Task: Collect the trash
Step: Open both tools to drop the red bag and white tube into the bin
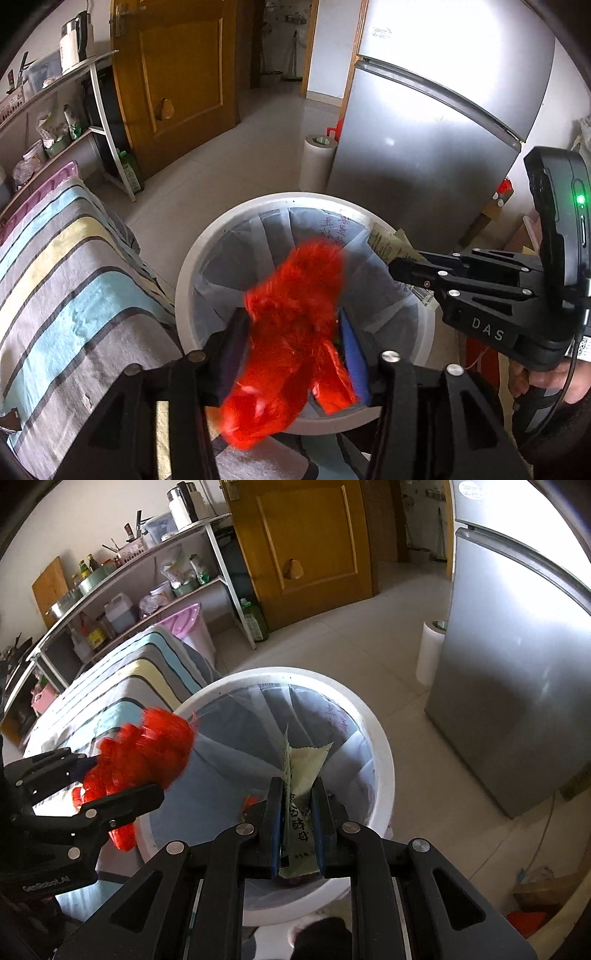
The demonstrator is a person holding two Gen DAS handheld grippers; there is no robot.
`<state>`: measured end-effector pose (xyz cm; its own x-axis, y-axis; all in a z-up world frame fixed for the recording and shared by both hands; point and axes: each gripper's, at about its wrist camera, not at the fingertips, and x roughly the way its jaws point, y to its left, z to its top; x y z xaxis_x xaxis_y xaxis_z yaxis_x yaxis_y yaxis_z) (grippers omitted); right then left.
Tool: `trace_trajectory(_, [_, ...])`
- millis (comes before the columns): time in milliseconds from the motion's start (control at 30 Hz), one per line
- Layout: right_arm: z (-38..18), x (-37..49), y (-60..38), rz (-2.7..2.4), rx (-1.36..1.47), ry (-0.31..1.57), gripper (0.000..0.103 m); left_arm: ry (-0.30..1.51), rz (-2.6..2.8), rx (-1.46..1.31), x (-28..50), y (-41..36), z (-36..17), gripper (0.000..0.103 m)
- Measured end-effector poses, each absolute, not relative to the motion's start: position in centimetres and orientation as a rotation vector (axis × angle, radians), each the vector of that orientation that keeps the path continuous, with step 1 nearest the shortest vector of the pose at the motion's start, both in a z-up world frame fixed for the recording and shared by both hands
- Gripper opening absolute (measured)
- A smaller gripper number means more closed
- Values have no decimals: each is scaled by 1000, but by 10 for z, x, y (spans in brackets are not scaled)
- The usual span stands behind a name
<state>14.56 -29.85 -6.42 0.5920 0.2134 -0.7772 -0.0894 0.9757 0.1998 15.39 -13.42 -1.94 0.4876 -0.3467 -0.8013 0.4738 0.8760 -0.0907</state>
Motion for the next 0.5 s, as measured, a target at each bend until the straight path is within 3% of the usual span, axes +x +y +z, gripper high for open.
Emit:
trace_trajectory(167, [-61, 146, -295, 167, 138, 910, 19, 922, -489, 143, 155, -128, -15, 69])
trace_trajectory(233, [-61, 145, -295, 166, 141, 907, 27, 915, -480, 138, 155, -124, -13, 72])
trace_trajectory(300, [-60, 144, -295, 164, 144, 902, 41, 912, -476, 130, 155, -121, -11, 73])
trace_trajectory(500, [-52, 140, -291, 167, 135, 881, 41, 885, -461, 115, 151, -111, -3, 74])
